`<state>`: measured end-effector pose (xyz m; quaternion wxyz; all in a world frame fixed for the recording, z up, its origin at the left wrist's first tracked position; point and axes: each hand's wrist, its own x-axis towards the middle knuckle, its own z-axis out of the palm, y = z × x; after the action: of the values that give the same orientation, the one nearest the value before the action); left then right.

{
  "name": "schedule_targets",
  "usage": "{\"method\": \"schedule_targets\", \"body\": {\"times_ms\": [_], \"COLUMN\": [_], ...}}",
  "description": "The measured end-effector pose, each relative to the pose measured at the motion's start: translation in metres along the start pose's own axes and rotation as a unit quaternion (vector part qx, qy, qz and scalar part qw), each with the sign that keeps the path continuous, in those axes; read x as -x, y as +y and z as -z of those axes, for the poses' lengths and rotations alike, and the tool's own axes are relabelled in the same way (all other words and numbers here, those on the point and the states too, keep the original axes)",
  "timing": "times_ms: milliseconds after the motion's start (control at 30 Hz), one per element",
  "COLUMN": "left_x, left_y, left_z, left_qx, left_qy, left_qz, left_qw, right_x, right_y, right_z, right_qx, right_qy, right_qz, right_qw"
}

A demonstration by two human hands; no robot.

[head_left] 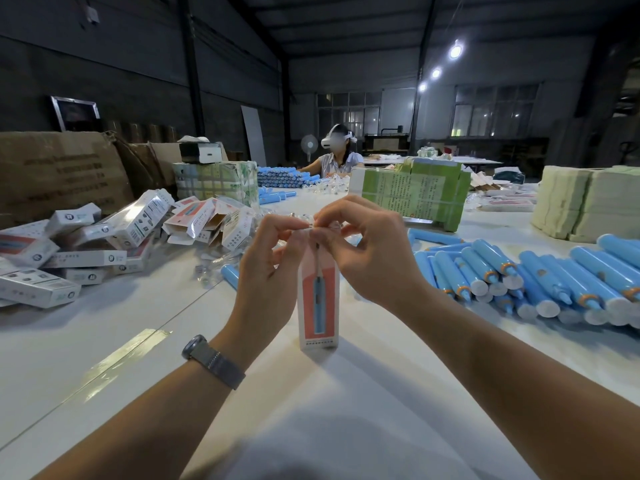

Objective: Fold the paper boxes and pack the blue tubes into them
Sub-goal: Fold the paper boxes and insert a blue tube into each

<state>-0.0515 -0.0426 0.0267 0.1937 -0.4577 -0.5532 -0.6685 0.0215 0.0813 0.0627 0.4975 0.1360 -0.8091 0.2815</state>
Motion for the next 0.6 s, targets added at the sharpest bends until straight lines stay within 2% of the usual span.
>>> {"method": "schedule_targets", "body": {"times_ms": [233, 467, 600], "left_x": [-0.0006, 0.0011, 0.0029], "left_y": [-0.0036, -0.0067, -0.0052], "left_z": [-0.0025, -0.0001, 0.0011], "left_qx": [-0.007, -0.019, -0.028], "left_qy": [0.005, -0.038, -0.036], "left_qz": [-0.008, -0.029, -0.021], "left_qw": [1.000, 0.999, 0.999], "right_x": [0.0038, -0.0021, -0.0034], "right_y": [0.0020, -0.0003, -0.0034], "right_z": [-0.0030, -0.0002, -0.0001], "right_qx": [0.039, 0.065, 0.069], "right_qy": [-0.001, 0.006, 0.010], "right_qz": [0.021, 0.000, -0.011], "right_qw": [0.999, 0.998, 0.998]}}
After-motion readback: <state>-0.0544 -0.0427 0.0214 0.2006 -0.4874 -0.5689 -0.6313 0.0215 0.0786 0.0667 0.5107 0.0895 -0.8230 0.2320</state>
